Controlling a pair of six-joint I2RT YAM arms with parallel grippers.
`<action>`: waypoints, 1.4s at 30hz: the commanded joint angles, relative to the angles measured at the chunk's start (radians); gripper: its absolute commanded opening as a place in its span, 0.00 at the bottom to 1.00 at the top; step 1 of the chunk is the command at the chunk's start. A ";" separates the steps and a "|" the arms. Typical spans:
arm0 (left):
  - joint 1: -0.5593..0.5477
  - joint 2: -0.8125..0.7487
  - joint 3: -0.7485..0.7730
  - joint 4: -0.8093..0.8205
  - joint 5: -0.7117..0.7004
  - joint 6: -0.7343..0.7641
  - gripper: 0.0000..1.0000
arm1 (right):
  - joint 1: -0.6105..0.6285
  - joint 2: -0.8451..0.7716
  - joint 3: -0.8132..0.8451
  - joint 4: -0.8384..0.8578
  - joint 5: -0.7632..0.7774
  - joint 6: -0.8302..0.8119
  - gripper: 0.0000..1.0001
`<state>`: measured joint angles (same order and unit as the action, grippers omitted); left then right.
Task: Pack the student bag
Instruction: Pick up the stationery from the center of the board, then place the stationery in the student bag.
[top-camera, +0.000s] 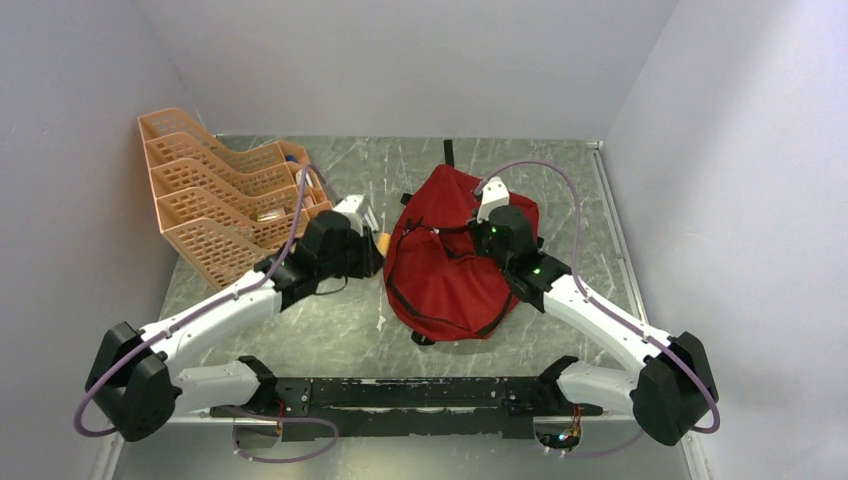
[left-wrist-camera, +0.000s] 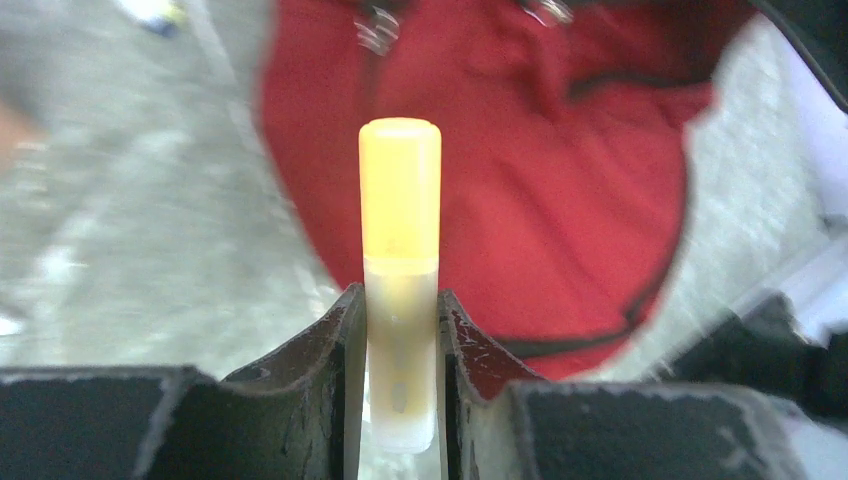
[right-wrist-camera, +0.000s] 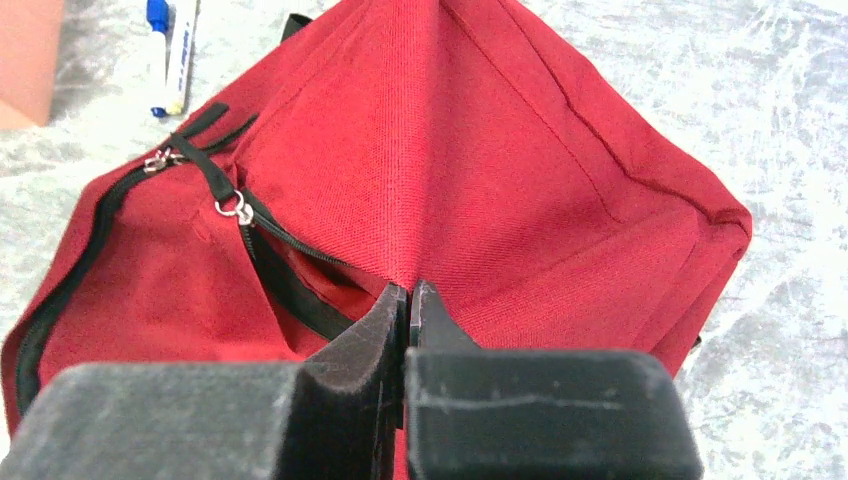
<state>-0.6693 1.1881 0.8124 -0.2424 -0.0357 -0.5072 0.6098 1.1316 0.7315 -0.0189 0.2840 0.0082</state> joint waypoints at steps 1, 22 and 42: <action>-0.122 -0.048 -0.100 0.251 0.183 -0.160 0.05 | -0.001 -0.020 0.073 0.025 -0.013 0.075 0.00; -0.294 0.445 0.101 0.742 0.055 -0.356 0.05 | -0.001 -0.130 0.075 -0.085 -0.060 0.156 0.00; -0.291 0.567 0.158 0.998 -0.250 -0.589 0.05 | 0.000 -0.218 0.021 -0.158 -0.236 0.269 0.00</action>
<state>-0.9604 1.7473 0.9302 0.6132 -0.2031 -1.0550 0.6079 0.9569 0.7673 -0.2039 0.1234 0.2363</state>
